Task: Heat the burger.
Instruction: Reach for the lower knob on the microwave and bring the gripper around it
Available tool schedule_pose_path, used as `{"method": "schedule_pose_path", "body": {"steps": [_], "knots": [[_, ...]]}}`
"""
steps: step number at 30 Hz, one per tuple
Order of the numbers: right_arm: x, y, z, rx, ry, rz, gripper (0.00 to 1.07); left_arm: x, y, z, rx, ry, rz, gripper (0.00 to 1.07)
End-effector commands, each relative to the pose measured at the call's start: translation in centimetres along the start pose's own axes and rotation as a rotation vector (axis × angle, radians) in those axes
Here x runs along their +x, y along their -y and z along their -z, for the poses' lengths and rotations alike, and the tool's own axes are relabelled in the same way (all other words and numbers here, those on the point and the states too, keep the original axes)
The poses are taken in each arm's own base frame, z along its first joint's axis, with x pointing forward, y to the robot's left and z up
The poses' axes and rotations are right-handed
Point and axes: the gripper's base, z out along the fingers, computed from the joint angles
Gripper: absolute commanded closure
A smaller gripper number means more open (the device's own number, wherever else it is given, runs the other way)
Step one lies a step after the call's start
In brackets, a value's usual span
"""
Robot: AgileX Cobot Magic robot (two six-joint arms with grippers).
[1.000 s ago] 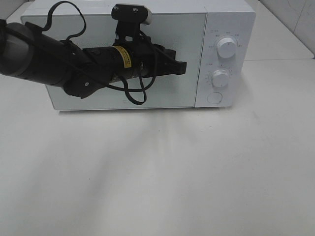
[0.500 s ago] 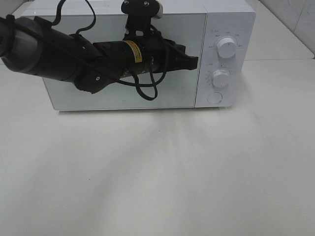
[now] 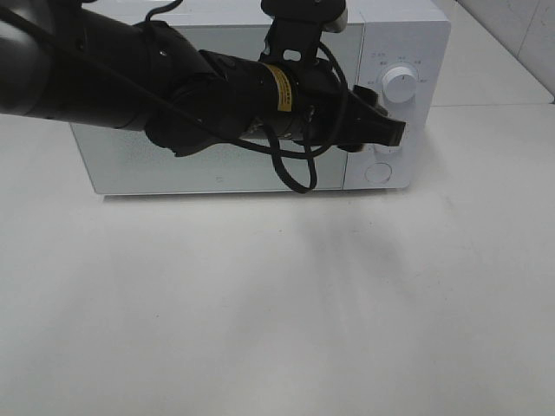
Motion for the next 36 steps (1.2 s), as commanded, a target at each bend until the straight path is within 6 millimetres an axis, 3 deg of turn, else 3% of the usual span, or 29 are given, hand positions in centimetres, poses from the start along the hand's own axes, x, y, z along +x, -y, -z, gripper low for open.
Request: {"method": "schedule_pose_path", "body": {"steps": [1, 6, 10, 12, 18, 29, 34, 36], "knots": [[0.3, 0.0, 0.3, -0.003, 0.024, -0.009, 0.32, -0.5, 1.6, 1.4, -0.001, -0.053, 0.019, 0.03], [0.3, 0.0, 0.3, -0.003, 0.024, -0.009, 0.32, -0.6, 2.7, 3.4, -0.038, -0.167, -0.013, 0.05], [0.3, 0.0, 0.3, -0.003, 0.024, -0.009, 0.32, -0.7, 2.4, 4.6, -0.086, -0.251, -0.013, 0.05], [0.3, 0.0, 0.3, -0.003, 0.024, -0.009, 0.32, -0.9, 1.9, 6.6, -0.151, -0.35, -0.025, 0.05], [0.3, 0.0, 0.3, -0.003, 0.024, -0.009, 0.32, -0.9, 1.3, 9.2, -0.233, -0.491, -0.045, 0.05], [0.3, 0.0, 0.3, -0.003, 0.024, -0.009, 0.32, 0.3, 0.4, 11.0, -0.307, -0.714, -0.127, 0.05], [0.3, 0.0, 0.3, -0.003, 0.024, -0.009, 0.32, -0.1, -1.4, 11.7, -0.341, -0.726, -0.066, 0.05], [0.3, 0.0, 0.3, -0.003, 0.024, -0.009, 0.32, -0.4, -3.2, 12.3, -0.374, -0.742, -0.02, 0.05]]}}
